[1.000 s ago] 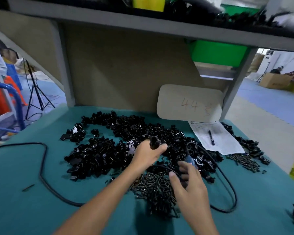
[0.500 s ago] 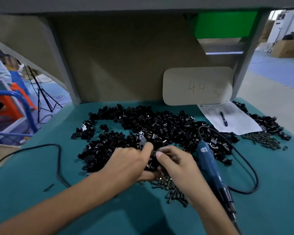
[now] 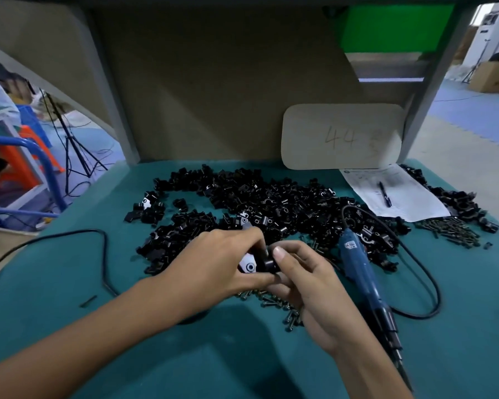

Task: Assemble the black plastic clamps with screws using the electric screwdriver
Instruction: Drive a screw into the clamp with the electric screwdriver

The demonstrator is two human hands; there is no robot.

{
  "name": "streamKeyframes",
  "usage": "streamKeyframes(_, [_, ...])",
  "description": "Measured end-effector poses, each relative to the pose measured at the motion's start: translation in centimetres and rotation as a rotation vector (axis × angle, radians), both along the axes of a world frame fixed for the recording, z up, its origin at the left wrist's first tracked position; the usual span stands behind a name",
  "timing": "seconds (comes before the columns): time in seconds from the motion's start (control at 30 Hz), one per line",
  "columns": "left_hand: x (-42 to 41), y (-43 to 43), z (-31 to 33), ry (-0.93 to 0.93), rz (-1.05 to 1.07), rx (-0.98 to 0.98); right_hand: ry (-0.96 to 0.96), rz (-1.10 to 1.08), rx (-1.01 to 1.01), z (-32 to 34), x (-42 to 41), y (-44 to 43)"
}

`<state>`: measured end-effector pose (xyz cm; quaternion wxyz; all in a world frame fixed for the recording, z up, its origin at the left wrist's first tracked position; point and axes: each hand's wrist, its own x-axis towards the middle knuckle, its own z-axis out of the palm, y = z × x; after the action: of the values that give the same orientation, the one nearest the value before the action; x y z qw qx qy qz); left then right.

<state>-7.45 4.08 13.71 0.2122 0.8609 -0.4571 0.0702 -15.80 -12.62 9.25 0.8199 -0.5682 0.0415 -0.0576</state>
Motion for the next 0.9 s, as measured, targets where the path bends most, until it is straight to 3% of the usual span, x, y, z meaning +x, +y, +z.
streamKeyframes(0.07, [-0.3, 0.0, 0.0, -0.111, -0.022, -0.034, 0.011, -0.002, 0.094, 0.2, -0.1, 0.3])
streamKeyframes(0.23, [0.1, 0.3, 0.4, -0.046, -0.025, -0.115, -0.034, 0.026, 0.227, 0.6, -0.4, 0.4])
streamKeyframes(0.67, [-0.4, 0.4, -0.2, 0.058, -0.069, -0.223, -0.032, 0.003, 0.285, 1.3, -0.9, 0.3])
streamKeyframes(0.9, [0.5, 0.3, -1.7, 0.126, -0.090, -0.319, -0.061, 0.047, 0.211, -0.2, -0.1, -0.5])
